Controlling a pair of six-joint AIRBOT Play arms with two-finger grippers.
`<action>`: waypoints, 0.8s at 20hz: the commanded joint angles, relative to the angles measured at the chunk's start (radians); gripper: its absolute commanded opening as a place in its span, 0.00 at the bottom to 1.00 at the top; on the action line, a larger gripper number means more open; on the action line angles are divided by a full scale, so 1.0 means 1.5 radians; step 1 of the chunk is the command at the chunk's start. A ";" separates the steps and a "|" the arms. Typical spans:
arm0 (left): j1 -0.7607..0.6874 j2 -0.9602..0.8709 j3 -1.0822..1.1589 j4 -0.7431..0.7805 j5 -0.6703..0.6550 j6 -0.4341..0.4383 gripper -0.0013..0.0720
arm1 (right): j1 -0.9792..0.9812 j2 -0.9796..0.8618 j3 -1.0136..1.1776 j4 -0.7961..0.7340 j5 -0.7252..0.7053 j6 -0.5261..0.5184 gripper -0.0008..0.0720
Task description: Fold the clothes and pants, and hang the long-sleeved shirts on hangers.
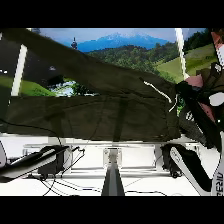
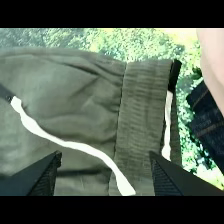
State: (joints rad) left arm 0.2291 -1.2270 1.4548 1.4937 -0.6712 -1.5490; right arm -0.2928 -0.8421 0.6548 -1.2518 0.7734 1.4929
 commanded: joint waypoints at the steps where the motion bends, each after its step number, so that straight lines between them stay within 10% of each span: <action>1: 0.075 0.006 -0.025 0.019 -0.165 0.062 0.05 | -0.001 -0.075 0.052 0.001 0.008 0.012 0.84; 16: 0.238 -0.067 -0.109 0.051 -0.169 0.126 0.05 | -0.130 -0.350 0.225 0.187 0.298 -0.097 0.84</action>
State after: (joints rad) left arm 0.5659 -1.3064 1.2938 1.5639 -0.9039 -1.3708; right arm -0.4835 -1.2976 0.9836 -1.0431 1.1900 1.3876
